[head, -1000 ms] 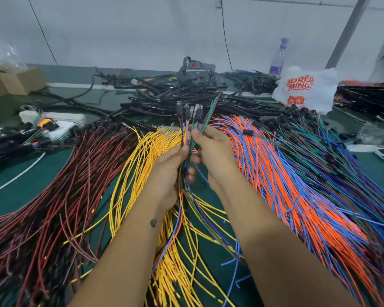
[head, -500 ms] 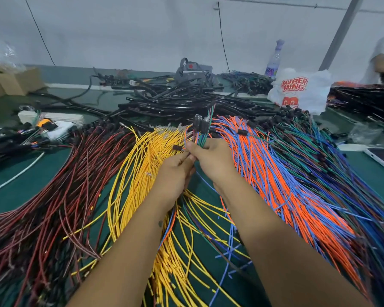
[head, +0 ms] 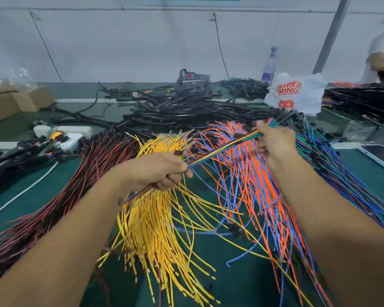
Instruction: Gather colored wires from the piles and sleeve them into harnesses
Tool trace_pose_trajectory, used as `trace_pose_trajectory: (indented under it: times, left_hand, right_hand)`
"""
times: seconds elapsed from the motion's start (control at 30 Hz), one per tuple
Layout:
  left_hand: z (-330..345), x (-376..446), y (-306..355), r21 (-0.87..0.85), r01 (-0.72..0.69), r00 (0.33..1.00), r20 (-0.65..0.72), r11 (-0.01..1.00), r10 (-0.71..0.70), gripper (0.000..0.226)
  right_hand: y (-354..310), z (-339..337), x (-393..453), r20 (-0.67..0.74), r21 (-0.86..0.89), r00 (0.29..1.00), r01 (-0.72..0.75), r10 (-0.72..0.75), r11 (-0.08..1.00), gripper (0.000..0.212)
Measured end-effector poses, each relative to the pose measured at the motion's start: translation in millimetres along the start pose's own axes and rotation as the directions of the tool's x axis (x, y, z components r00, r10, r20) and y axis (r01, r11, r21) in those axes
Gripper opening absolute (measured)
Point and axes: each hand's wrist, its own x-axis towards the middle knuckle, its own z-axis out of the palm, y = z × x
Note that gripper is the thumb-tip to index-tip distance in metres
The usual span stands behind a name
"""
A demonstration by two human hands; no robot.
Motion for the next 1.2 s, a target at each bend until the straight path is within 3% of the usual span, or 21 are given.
trace_pose_trajectory:
  times: [0.1, 0.2, 0.27, 0.33, 0.4, 0.47, 0.53, 0.6, 0.73, 0.83, 0.93, 1.03, 1.2]
  left_hand:
    - [-7, -8, 7, 0.353, 0.044, 0.994, -0.107, 0.935, -0.006, 0.026]
    - [-10, -4, 4, 0.658, 0.107, 0.971, -0.232, 0.745, 0.065, 0.027]
    - [-6, -1, -7, 0.743, 0.149, 0.908, -0.364, 0.653, 0.208, 0.029]
    - [0, 3, -24, 0.664, 0.099, 0.804, -0.492, 0.741, 0.334, 0.033]
    - [6, 11, -39, 0.557, 0.031, 0.716, -0.592, 0.830, 0.370, 0.040]
    - [11, 21, -54, 0.494, 0.020, 0.677, -0.647, 0.869, 0.352, 0.042]
    - [15, 27, -66, 0.506, 0.057, 0.655, -0.670, 0.861, 0.351, 0.039]
    - [17, 28, -72, 0.551, 0.056, 0.640, -0.660, 0.832, 0.394, 0.038]
    - [18, 24, -69, 0.603, -0.005, 0.609, -0.631, 0.797, 0.481, 0.035]
    - [26, 22, -58, 0.644, -0.097, 0.572, -0.588, 0.759, 0.572, 0.033]
    - [43, 28, -45, 0.585, -0.220, 0.683, -0.479, 0.781, 0.552, 0.035]
    - [55, 31, -49, 0.560, -0.235, 0.795, -0.360, 0.794, 0.489, 0.028]
    - [40, 17, -54, 0.620, -0.193, 0.867, -0.255, 0.761, 0.428, 0.033]
  right_hand:
    - [-13, -12, 9, -0.160, 0.087, 0.985, 0.082, -0.067, 0.993, 0.040]
    - [-22, -10, 7, -0.272, 0.353, 0.962, 0.114, -0.015, 0.929, 0.035]
    - [-22, -4, -1, -0.153, 0.637, 0.983, 0.022, 0.098, 0.771, 0.028]
    - [-15, 5, -12, 0.054, 0.756, 0.985, -0.147, 0.162, 0.638, 0.023]
    - [-1, 15, -27, 0.233, 0.615, 0.955, -0.292, 0.185, 0.733, 0.027]
    - [17, 24, -45, 0.382, 0.248, 0.902, -0.308, 0.199, 0.919, 0.025]
    - [35, 29, -60, 0.519, -0.160, 0.839, -0.092, 0.163, 0.983, 0.015]
    - [45, 27, -67, 0.654, -0.353, 0.749, 0.178, 0.107, 0.919, 0.009]
    - [45, 12, -68, 0.830, -0.478, 0.538, 0.546, 0.148, 0.688, 0.009]
    - [43, 2, -70, 0.867, -0.494, 0.463, 0.751, 0.183, 0.438, 0.017]
    - [42, 1, -75, 0.880, -0.473, 0.447, 0.801, 0.159, 0.366, 0.025]
    - [42, -4, -79, 0.886, -0.459, 0.446, 0.815, 0.125, 0.353, 0.032]
    - [32, -33, -67, 0.871, -0.490, 0.457, 0.832, 0.180, 0.262, 0.038]
